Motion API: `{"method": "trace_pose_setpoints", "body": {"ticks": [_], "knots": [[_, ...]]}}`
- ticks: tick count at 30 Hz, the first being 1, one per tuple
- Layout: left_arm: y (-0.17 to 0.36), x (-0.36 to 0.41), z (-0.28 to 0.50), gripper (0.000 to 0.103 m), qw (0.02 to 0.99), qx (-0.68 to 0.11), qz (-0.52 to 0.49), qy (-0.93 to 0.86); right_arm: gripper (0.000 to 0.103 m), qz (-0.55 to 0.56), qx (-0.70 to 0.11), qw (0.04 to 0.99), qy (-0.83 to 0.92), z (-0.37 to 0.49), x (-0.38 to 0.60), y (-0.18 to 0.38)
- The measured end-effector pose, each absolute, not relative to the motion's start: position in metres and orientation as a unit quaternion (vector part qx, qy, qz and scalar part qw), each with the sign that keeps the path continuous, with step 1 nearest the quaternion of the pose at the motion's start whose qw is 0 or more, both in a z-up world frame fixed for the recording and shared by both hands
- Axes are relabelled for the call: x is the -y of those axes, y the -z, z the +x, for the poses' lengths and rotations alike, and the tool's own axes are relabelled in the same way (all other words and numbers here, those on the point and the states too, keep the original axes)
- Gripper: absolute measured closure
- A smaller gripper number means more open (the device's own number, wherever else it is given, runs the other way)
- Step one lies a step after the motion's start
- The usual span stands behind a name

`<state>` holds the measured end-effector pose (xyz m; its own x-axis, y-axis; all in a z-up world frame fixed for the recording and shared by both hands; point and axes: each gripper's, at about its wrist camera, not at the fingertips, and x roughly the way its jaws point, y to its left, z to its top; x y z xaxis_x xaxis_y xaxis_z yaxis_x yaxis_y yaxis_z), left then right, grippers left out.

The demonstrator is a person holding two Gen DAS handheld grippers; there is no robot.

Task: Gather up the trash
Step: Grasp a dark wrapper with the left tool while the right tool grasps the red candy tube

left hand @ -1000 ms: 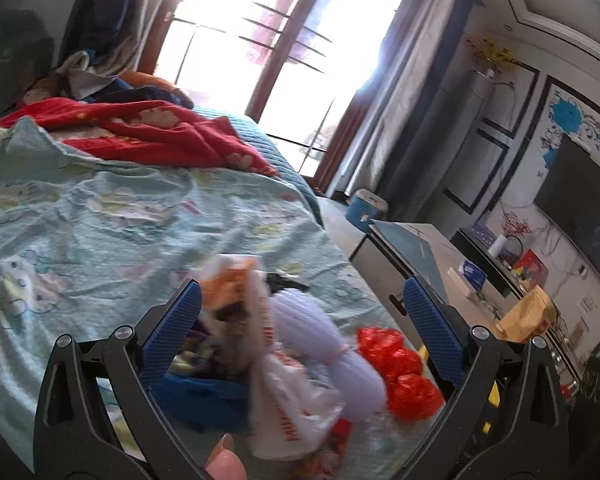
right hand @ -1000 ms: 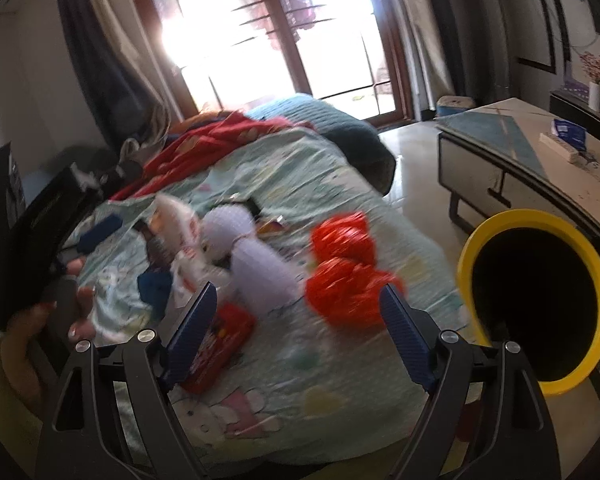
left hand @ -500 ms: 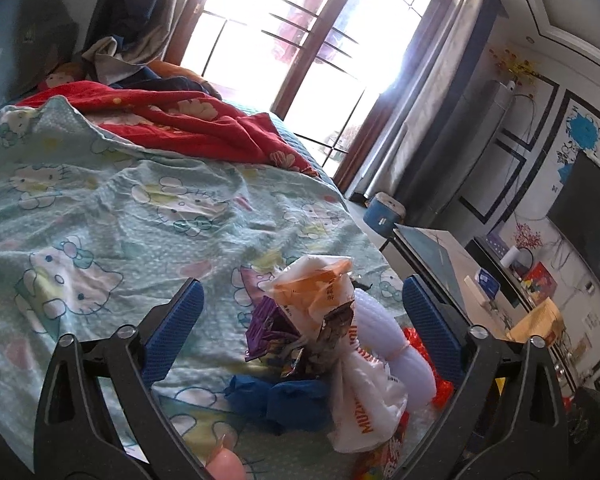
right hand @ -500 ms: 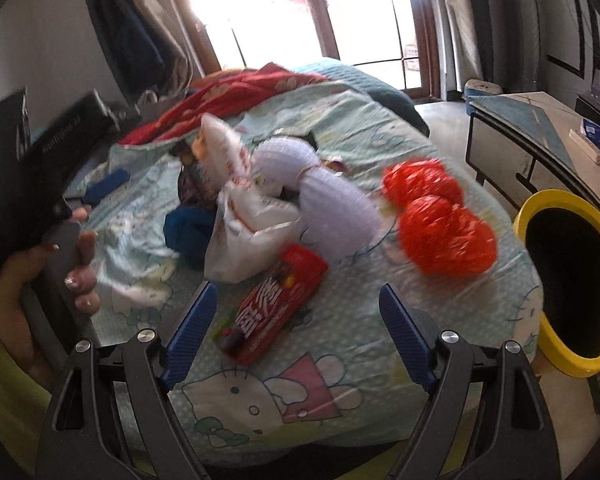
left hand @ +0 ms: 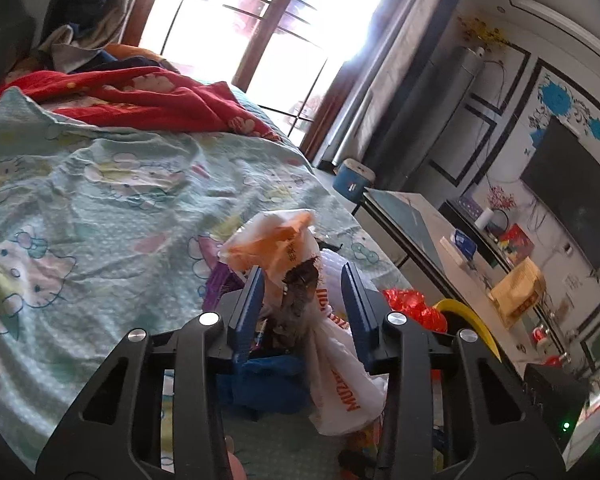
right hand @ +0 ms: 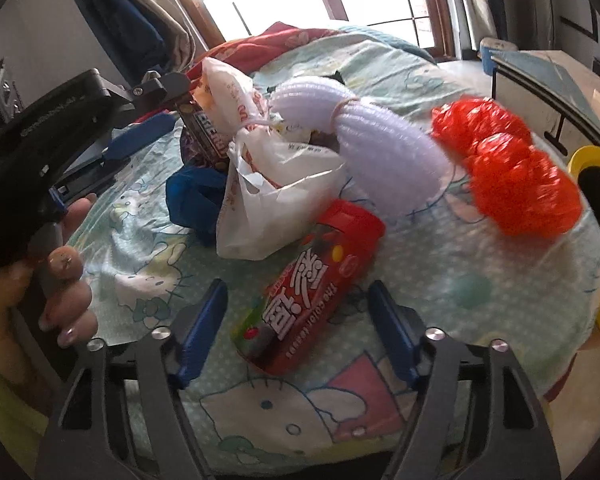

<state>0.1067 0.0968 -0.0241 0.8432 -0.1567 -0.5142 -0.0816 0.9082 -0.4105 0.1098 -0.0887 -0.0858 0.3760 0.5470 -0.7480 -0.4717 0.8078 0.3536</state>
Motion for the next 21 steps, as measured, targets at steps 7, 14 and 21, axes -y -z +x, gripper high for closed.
{"method": "trace_pose_setpoints", "body": {"ticks": [7, 14, 21], "knots": [[0.032, -0.092, 0.117, 0.072, 0.934, -0.295, -0.202, 0.016, 0.053, 0.029, -0.465, 0.83, -0.307, 0.109, 0.09, 0.09], [0.038, -0.092, 0.119, 0.09, 0.929, -0.312, -0.197, 0.015, 0.063, 0.029, -0.471, 0.826, -0.307, 0.106, 0.102, 0.088], [0.022, -0.096, 0.106, 0.091, 0.934, -0.296, -0.2, 0.027, 0.07, 0.025, -0.472, 0.827, -0.303, 0.1, 0.113, 0.084]]}}
